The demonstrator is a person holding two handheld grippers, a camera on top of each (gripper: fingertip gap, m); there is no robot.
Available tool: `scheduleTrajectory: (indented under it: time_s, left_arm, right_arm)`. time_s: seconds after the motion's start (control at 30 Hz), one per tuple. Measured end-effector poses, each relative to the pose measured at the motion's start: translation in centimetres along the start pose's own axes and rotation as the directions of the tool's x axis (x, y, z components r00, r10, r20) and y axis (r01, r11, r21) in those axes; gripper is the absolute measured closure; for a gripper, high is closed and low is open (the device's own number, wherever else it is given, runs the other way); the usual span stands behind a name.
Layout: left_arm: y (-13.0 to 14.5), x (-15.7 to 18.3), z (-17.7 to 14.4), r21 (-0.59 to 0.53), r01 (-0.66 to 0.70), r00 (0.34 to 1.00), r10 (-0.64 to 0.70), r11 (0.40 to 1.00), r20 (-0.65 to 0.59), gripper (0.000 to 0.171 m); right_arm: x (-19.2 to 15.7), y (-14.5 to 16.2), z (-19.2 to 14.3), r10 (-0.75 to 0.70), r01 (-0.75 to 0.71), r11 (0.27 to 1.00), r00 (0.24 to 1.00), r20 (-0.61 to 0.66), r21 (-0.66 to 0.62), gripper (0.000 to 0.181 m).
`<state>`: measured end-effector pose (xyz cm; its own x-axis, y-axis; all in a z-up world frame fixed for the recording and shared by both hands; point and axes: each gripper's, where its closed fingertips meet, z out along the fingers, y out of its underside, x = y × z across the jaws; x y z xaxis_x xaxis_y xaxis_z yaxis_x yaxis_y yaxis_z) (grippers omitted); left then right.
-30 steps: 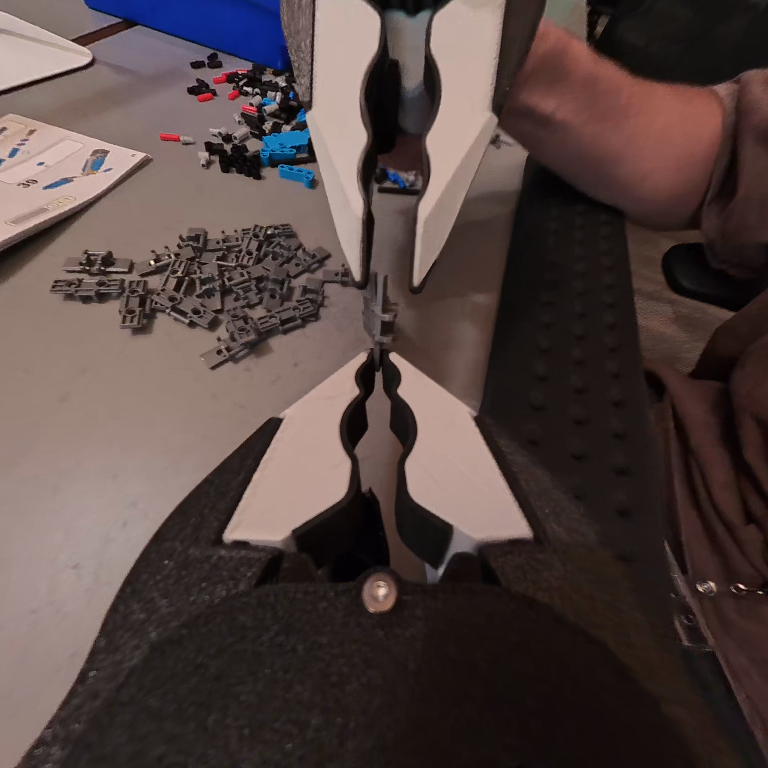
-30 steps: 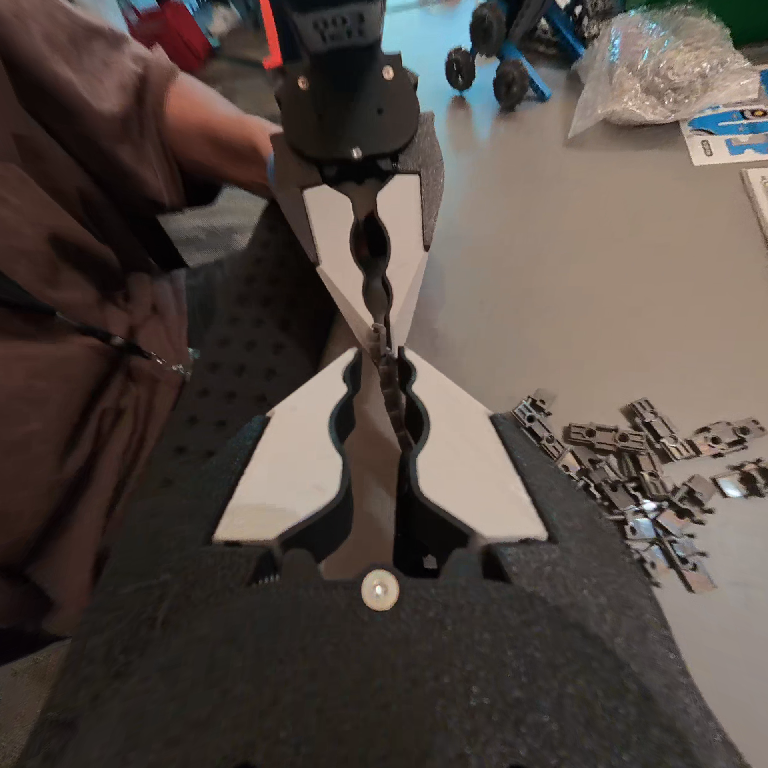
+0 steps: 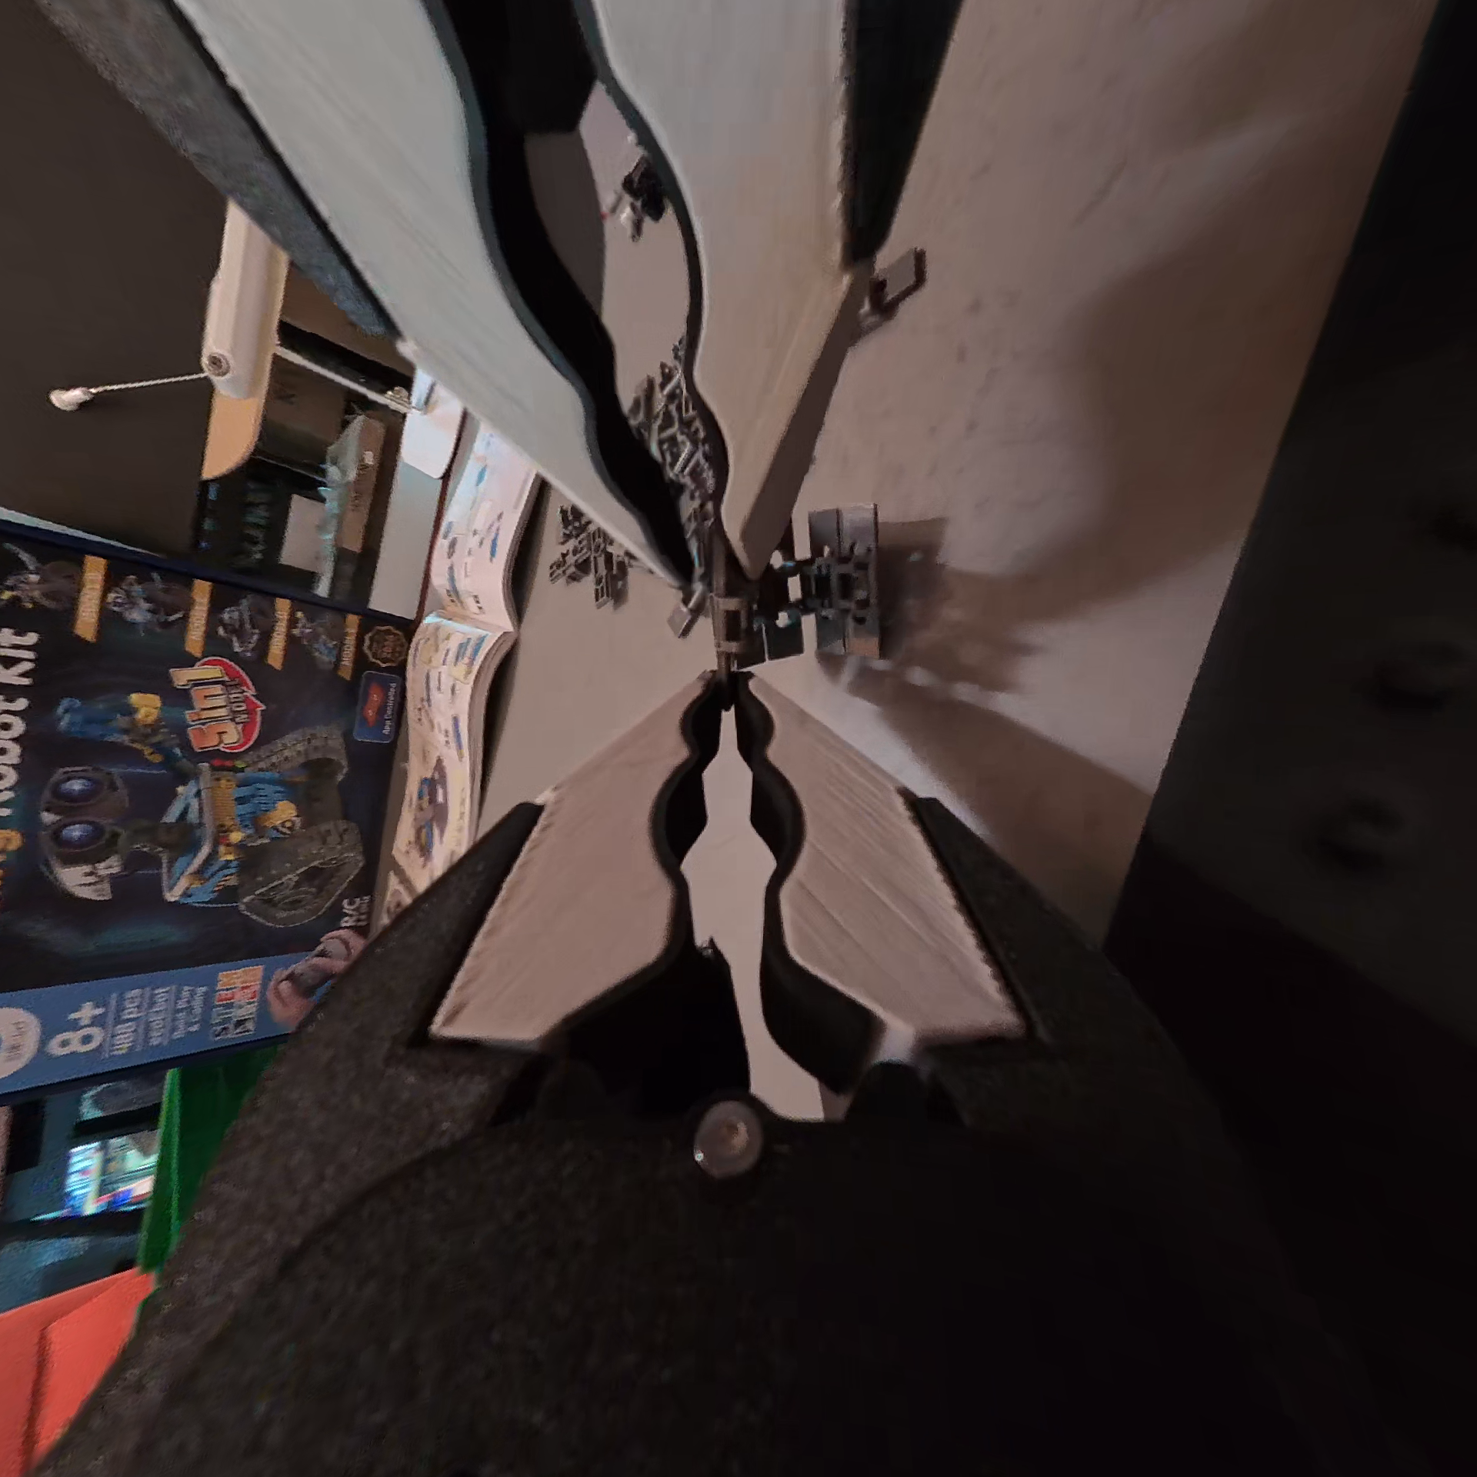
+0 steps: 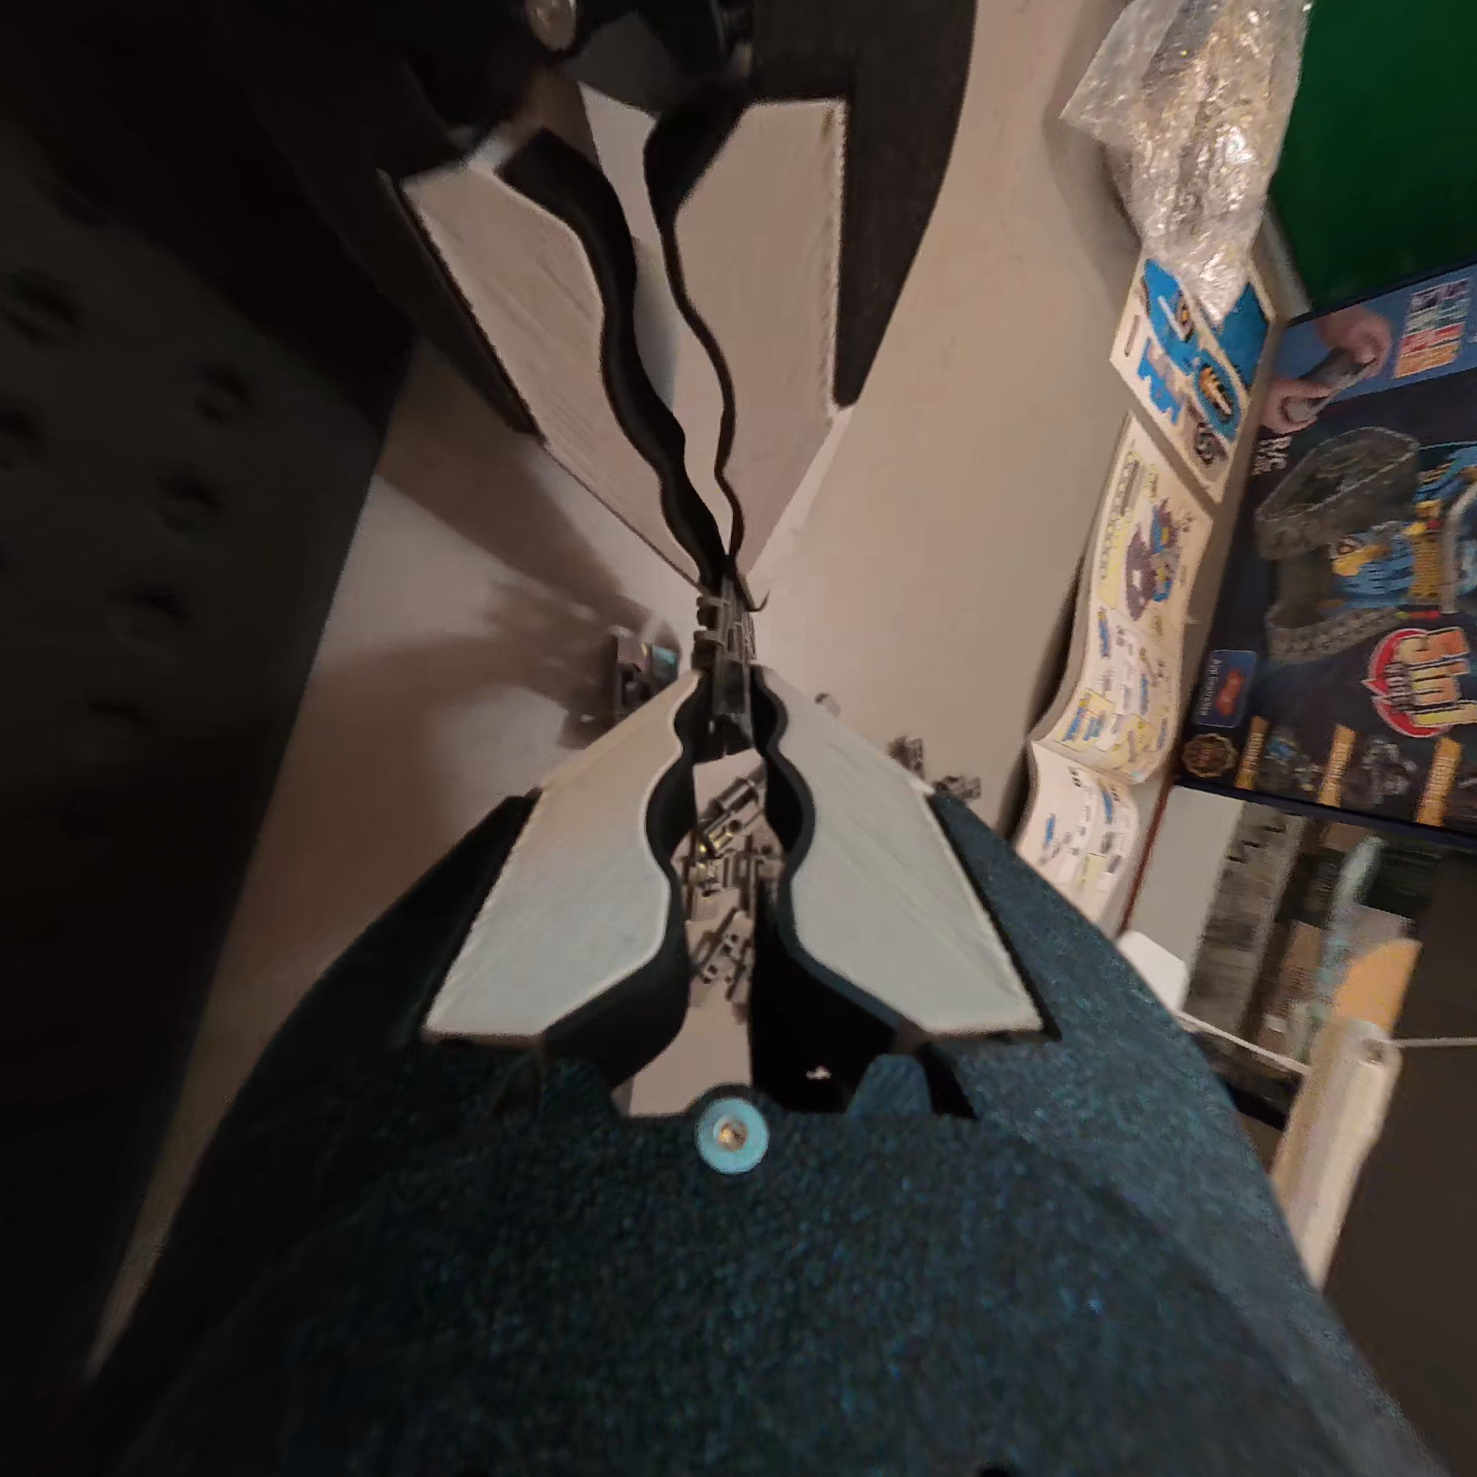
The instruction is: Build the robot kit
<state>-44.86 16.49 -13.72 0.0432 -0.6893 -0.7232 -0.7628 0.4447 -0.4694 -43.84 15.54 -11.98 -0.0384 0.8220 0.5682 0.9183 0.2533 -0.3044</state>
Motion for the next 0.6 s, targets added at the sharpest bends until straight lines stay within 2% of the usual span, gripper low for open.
scheduleTrajectory:
  time_s: [0.13, 0.33, 0.47, 0.6]
  left_arm:
    - [0.15, -0.02, 0.13, -0.02, -0.046, 0.998, 0.047, 0.999, 0.034, 0.169]
    - [0.21, -0.23, 0.02, -0.031, -0.091, 0.993, 0.093, 0.995, 0.074, 0.169]
    - [0.12, -0.24, -0.06, -0.031, -0.109, 0.99, 0.112, 0.994, 0.087, 0.169]
    - [0.04, -0.08, -0.09, -0.032, -0.116, 0.989, 0.118, 0.993, 0.091, 0.169]
  right_arm:
    - [0.13, 0.24, 0.26, -0.1, 0.096, 0.995, 0.987, -0.123, -0.033, 0.171]
    - [-0.06, 0.21, 0.48, -0.092, 0.087, 0.996, 0.977, -0.193, -0.032, 0.174]
    - [0.01, 0.6, 0.77, -0.054, 0.051, 0.999, 0.969, -0.24, -0.02, 0.175]
    - [-0.31, 0.81, 1.02, 0.085, -0.076, 0.996, 0.98, -0.183, 0.054, 0.177]
